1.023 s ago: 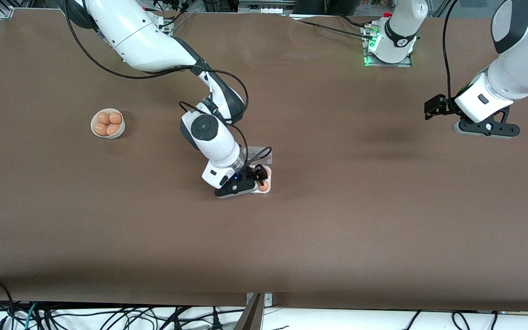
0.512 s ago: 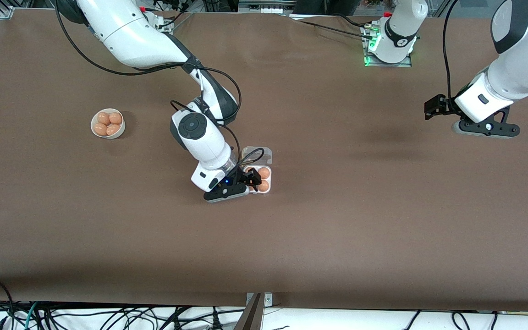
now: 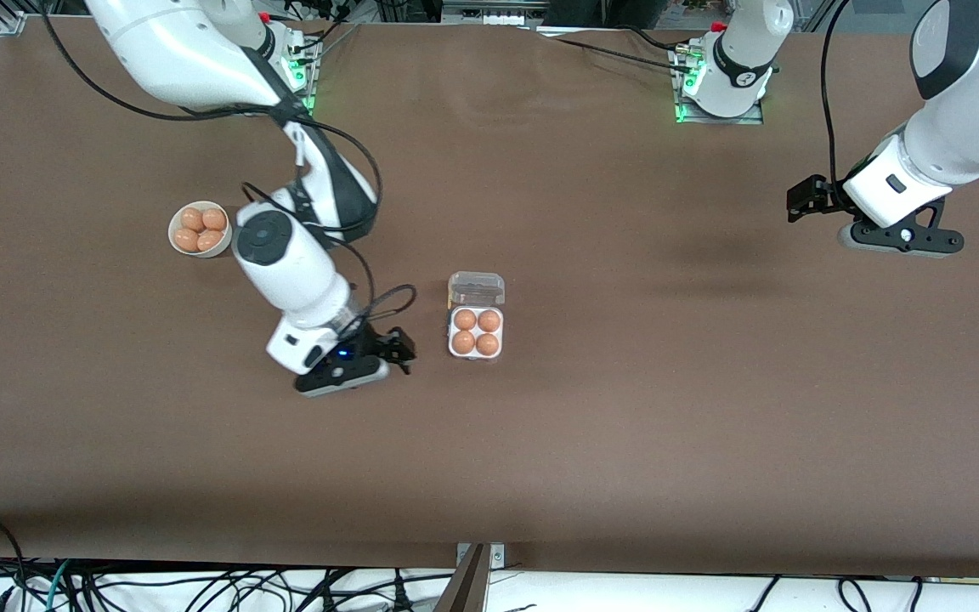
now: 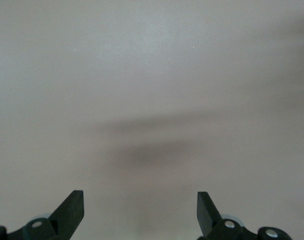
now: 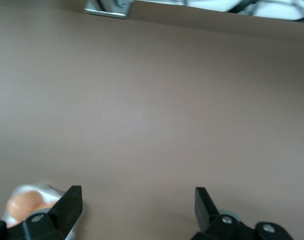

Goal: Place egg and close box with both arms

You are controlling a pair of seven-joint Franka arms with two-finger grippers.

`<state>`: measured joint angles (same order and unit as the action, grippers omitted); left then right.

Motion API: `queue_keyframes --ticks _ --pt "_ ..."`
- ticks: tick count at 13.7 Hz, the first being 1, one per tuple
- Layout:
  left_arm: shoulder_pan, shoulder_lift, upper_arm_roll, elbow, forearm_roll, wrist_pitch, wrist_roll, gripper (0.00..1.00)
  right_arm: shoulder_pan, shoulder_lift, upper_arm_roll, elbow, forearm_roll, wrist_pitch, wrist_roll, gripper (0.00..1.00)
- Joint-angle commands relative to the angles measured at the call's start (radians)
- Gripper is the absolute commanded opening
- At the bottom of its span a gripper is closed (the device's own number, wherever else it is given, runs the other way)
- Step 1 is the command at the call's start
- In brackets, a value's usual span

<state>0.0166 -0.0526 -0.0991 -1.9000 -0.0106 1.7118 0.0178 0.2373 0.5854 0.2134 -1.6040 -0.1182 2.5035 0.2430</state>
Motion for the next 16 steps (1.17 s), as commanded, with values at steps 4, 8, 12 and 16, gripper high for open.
queue_keyframes --ticks 4,8,12,16 --pt "0.000 0.011 -0.004 0.036 0.004 -0.009 0.001 1.00 -0.148 -0.294 0.007 -0.220 -0.011 -0.298 -0.082 1.00" --pt "-0.009 0.011 -0.007 0.036 0.004 -0.009 -0.001 1.00 -0.190 -0.456 -0.058 -0.252 -0.003 -0.516 -0.096 1.00" --pt "-0.011 0.011 -0.053 0.049 -0.015 -0.009 -0.041 1.00 -0.187 -0.565 -0.141 -0.216 0.000 -0.684 -0.120 1.00" --pt "-0.011 0.013 -0.141 0.050 -0.026 -0.009 -0.068 1.00 -0.187 -0.570 -0.172 -0.038 0.000 -0.902 -0.130 1.00"
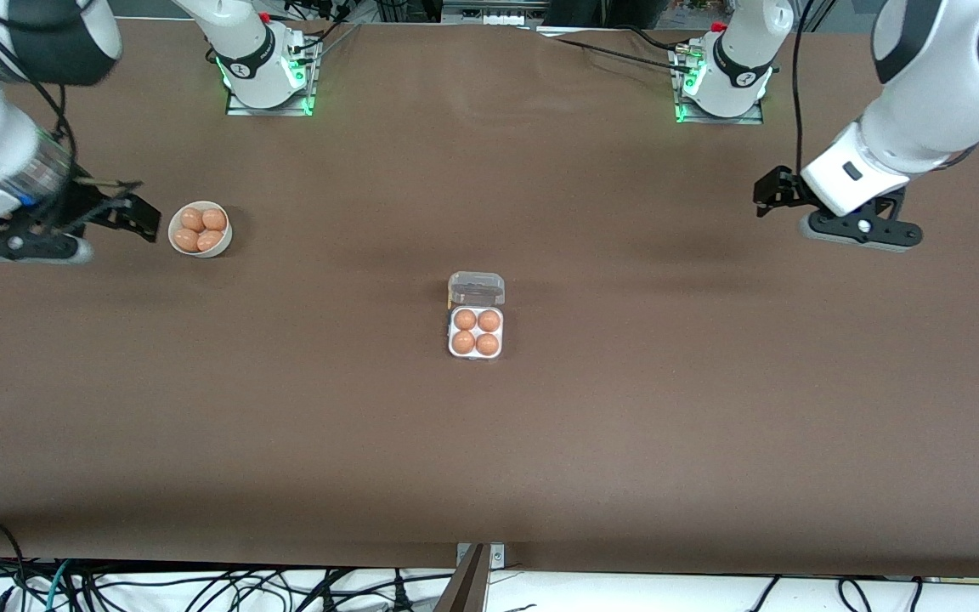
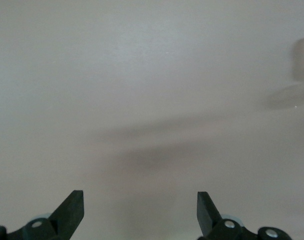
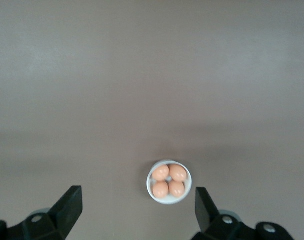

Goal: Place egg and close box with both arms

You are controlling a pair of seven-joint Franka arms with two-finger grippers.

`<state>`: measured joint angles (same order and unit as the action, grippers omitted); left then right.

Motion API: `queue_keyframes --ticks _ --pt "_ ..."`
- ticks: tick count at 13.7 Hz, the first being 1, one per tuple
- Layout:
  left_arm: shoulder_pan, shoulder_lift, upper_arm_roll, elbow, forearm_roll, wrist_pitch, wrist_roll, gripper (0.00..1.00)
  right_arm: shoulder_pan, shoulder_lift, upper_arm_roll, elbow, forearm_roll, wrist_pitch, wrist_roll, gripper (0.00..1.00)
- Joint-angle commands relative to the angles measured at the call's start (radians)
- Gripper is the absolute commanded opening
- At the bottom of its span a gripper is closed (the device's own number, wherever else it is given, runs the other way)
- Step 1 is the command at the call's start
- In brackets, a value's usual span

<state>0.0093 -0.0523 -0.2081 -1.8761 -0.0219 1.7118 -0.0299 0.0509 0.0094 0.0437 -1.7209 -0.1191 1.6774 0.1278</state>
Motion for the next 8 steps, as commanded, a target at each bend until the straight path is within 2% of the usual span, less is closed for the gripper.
queue_keyframes --ticks 1,5,8 --pt "-0.003 0.012 -0.055 0.026 -0.015 -0.009 -0.048 1.00 0.000 0.001 -0.005 0.104 0.001 -0.102 -0.014 1.00" --pt "-0.003 0.014 -0.180 0.026 -0.015 -0.009 -0.223 1.00 -0.005 -0.028 -0.051 0.119 0.108 -0.119 -0.013 1.00" --pt "-0.005 0.040 -0.270 0.029 -0.053 -0.006 -0.349 1.00 -0.011 -0.028 -0.079 0.119 0.108 -0.131 -0.052 1.00"
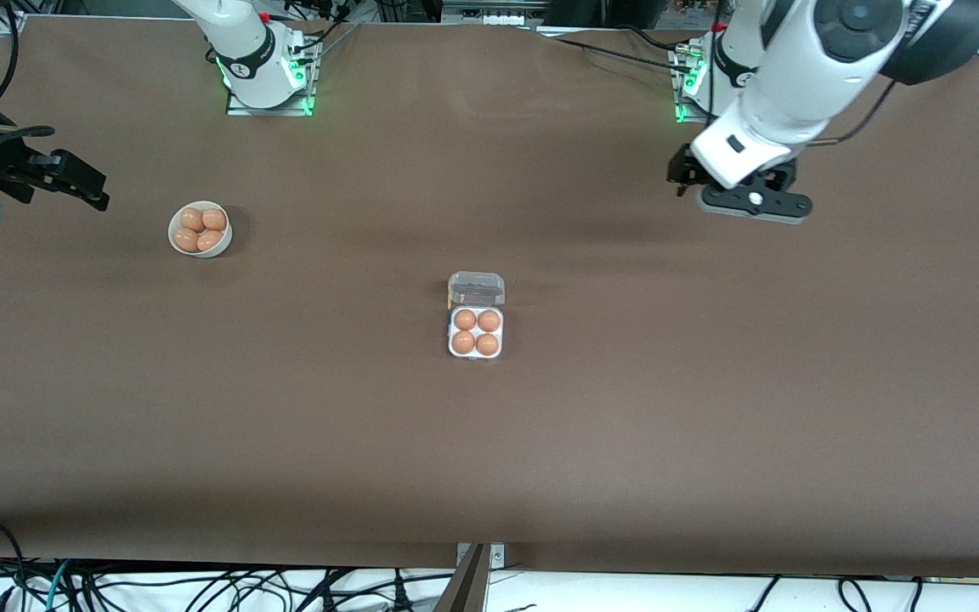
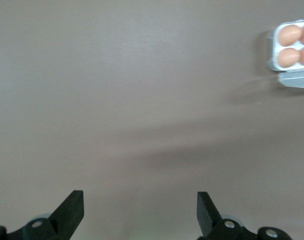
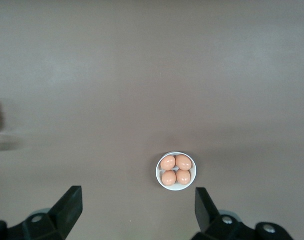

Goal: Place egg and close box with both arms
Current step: 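Move the left gripper over the open lid of the egg box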

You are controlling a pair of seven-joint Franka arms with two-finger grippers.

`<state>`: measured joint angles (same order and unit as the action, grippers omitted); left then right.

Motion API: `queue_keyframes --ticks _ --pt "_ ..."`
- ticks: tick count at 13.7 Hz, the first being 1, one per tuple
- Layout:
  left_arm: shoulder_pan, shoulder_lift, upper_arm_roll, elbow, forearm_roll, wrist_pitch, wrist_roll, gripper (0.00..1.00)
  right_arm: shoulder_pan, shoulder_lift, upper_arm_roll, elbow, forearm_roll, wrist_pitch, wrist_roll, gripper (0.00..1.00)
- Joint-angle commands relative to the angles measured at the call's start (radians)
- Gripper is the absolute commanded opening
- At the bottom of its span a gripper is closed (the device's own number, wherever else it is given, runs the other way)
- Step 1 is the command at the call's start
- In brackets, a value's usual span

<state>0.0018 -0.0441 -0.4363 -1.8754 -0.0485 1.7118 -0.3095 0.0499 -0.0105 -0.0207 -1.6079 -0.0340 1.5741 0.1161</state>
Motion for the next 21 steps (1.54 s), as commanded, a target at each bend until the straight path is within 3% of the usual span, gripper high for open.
queue_keyframes --ticks 1,6,9,12,15,18,21 --pt "0.003 0.045 -0.077 0.041 -0.034 -0.005 -0.119 1.00 -0.009 -0.003 -0.027 0.006 0.025 -0.031 -0.062 1.00" --pt "0.000 0.182 -0.220 0.131 -0.030 0.002 -0.373 1.00 -0.002 0.001 -0.027 0.008 0.026 -0.026 -0.064 1.00" --pt "-0.084 0.257 -0.231 0.182 -0.021 0.031 -0.482 0.93 0.002 0.004 -0.030 0.008 0.025 -0.020 -0.064 1.00" --pt "-0.153 0.303 -0.231 0.185 0.027 0.075 -0.568 0.70 0.005 0.007 -0.027 0.016 0.025 -0.013 -0.058 1.00" --pt "-0.215 0.357 -0.233 0.187 0.099 0.086 -0.634 0.32 0.004 0.007 -0.027 0.016 0.026 -0.011 -0.058 1.00" --pt "-0.255 0.404 -0.231 0.215 0.148 0.123 -0.690 0.02 0.005 0.010 -0.027 0.016 0.026 -0.011 -0.058 1.00" --pt "-0.298 0.479 -0.228 0.262 0.185 0.126 -0.729 0.00 0.007 0.021 -0.027 0.016 0.026 -0.008 -0.058 1.00"
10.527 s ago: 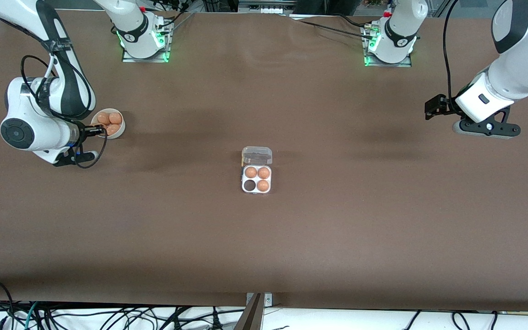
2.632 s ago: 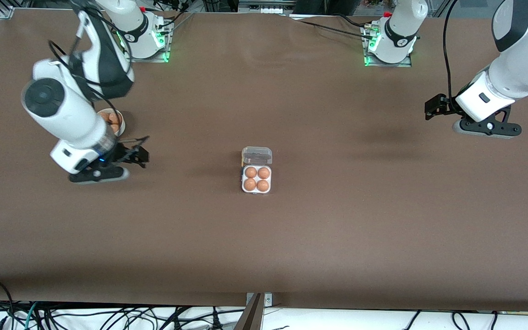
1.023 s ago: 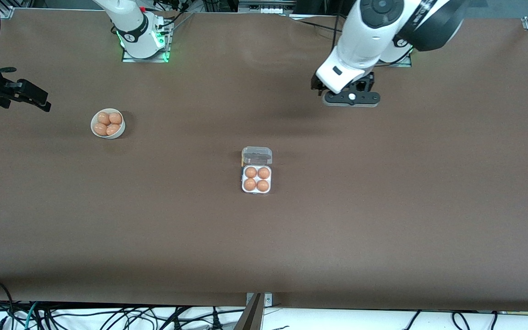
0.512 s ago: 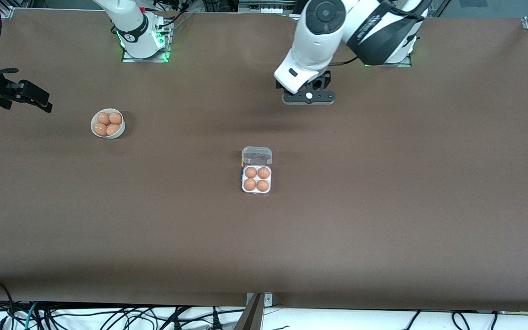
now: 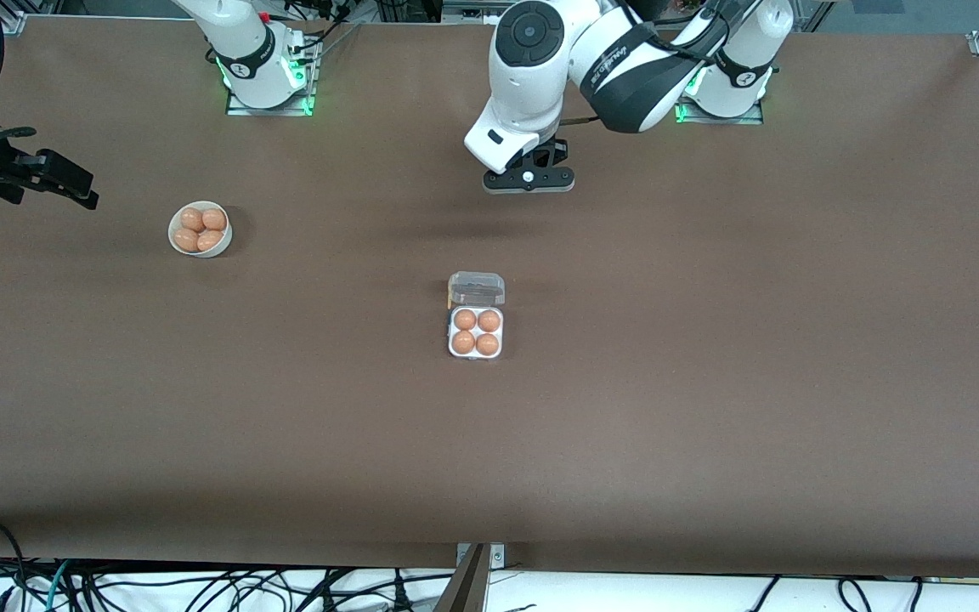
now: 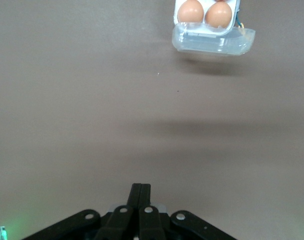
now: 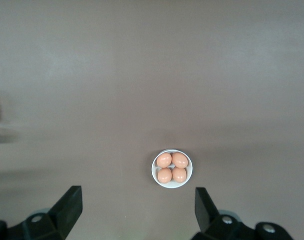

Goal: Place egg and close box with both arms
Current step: 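Move the left gripper over the open lid of the egg box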

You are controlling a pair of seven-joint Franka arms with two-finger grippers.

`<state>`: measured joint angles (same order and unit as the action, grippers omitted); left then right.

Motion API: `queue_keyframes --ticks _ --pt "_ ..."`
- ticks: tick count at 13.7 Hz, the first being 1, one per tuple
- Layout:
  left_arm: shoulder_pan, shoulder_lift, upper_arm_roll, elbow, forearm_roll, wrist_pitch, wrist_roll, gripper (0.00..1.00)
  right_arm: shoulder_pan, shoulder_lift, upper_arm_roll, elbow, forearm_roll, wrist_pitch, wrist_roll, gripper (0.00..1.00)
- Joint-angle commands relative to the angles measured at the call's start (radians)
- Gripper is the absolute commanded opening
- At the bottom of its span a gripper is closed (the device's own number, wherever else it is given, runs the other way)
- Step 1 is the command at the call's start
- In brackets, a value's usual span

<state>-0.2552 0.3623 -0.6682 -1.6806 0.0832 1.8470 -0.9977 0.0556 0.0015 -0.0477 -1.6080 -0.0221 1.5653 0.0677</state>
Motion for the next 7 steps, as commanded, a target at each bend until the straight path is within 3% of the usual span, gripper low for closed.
queue_keyframes --ticks 1,7 --pt "-0.053 0.099 0.005 0.070 0.085 -0.009 -0.054 0.00 0.001 0.009 0.000 0.016 0.014 0.001 -0.009 1.00" --pt "-0.081 0.263 0.012 0.153 0.125 0.054 -0.105 0.00 0.001 0.008 0.005 0.016 0.014 0.002 -0.008 1.00"
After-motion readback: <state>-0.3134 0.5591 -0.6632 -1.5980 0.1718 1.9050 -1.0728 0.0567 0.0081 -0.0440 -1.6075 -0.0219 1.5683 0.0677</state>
